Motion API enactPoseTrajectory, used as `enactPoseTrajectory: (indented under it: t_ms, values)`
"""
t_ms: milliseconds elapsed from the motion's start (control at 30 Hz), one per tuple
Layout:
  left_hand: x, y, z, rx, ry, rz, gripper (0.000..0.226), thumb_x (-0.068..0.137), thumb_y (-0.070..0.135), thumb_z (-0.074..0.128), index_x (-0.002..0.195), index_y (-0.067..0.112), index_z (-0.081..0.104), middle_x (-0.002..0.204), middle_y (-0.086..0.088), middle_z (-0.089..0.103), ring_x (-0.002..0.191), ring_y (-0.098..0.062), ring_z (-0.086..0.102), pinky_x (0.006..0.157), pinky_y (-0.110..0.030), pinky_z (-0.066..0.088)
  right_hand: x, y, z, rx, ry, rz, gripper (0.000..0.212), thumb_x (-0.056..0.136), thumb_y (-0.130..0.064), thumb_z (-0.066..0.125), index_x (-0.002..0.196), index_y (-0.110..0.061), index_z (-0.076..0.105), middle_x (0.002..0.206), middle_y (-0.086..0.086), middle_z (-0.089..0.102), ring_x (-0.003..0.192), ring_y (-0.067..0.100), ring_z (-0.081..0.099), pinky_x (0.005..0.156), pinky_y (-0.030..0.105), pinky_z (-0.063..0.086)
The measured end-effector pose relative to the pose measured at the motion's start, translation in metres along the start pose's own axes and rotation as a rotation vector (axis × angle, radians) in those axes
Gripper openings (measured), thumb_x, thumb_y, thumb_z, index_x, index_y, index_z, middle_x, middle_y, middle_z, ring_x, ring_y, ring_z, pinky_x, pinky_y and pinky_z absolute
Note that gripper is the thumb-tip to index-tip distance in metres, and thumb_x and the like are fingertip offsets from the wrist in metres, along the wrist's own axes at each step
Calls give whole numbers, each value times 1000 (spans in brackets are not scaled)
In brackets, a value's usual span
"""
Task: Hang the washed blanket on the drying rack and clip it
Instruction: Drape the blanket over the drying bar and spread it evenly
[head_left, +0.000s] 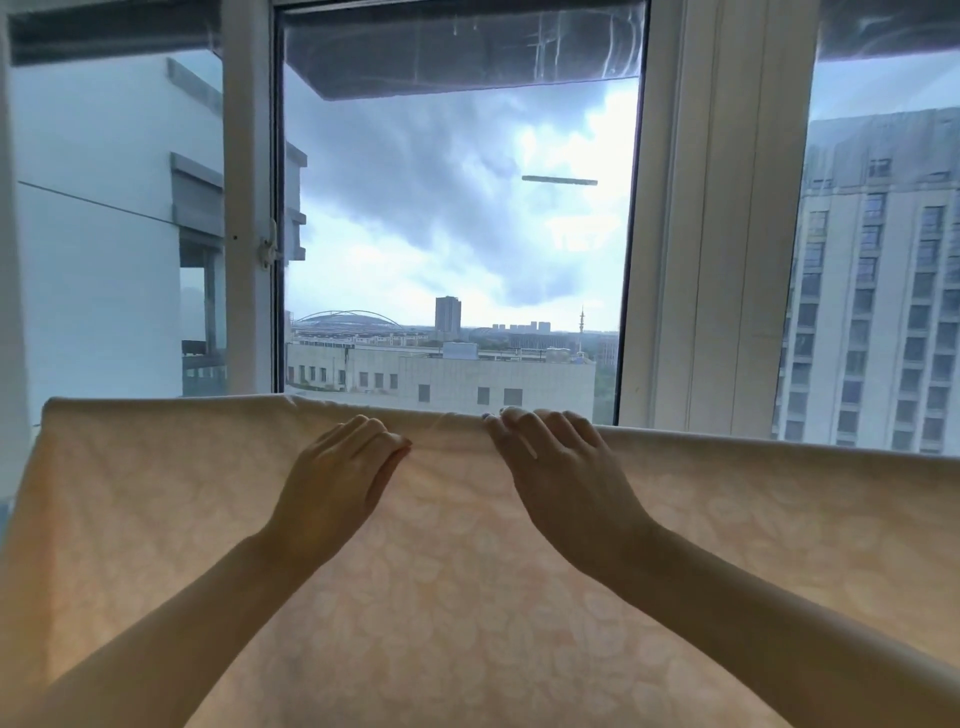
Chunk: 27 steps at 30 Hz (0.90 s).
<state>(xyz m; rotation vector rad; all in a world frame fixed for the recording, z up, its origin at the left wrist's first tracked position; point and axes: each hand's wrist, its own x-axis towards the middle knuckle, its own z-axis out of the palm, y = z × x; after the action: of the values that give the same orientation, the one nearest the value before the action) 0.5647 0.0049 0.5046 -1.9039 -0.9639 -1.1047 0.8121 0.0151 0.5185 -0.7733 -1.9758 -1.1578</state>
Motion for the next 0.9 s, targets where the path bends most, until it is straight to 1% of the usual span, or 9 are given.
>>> enactPoseTrajectory:
  t_ms: [133,233,367,467,567,667,767,833,900]
  values:
    - [7,5,3,-3,-32,1,33,95,32,44,87,12,70,79,2,65,70,-11,60,67,-26,54,5,0,3,32,-43,22,47,84,-15,68,129,-12,55,122,6,60,100,24,62,86,39,51]
    - [11,7,5,-8,-62,-21,33,94,32,45,88,13,71,80,3,66,73,-11,61,70,-28,55,12,-4,9,42,-61,10,50,83,-15,68,131,-14,53,124,6,60,98,25,62,85,41,51]
    - [16,4,4,-37,-120,-55,33,93,35,47,90,15,73,84,6,67,81,-11,61,79,-32,53,19,-14,19,48,-50,-17,57,78,-12,71,132,-15,52,127,5,58,93,27,60,78,42,51]
    - [18,-3,0,-133,-109,-111,32,95,38,48,92,15,71,87,7,67,83,-9,61,77,-31,53,24,-18,24,29,-23,-3,58,76,-11,71,131,-17,54,126,3,59,87,25,59,72,41,47]
    - [20,-22,-7,-131,-48,-197,18,95,28,56,95,14,67,89,7,62,81,-8,58,72,-30,54,26,-20,30,22,-1,2,59,76,-8,69,132,-18,53,125,1,60,85,25,59,72,41,46]
    - [25,-53,-17,-86,-43,-302,17,94,21,58,107,14,66,103,9,58,87,-8,59,80,-24,50,30,-26,36,25,19,-2,57,75,-5,69,130,-17,56,124,1,61,87,25,60,73,41,48]
    - [27,-94,-23,-116,-238,-365,23,95,28,54,111,16,66,109,12,60,93,-5,57,85,-22,46,37,-37,42,13,25,4,57,74,-3,67,129,-16,57,124,0,61,88,26,60,74,43,48]
    - [26,-117,-29,-226,-411,-401,31,93,40,48,101,19,70,98,8,70,81,-8,64,77,-26,52,43,-45,46,7,23,18,56,76,-3,65,129,-17,56,121,0,62,86,25,60,74,43,48]
    - [23,-136,-32,-325,-460,-414,37,89,46,46,93,21,72,82,4,72,73,-10,66,69,-28,53,51,-55,49,0,18,36,55,77,-3,66,129,-18,56,119,-2,63,85,24,60,73,43,49]
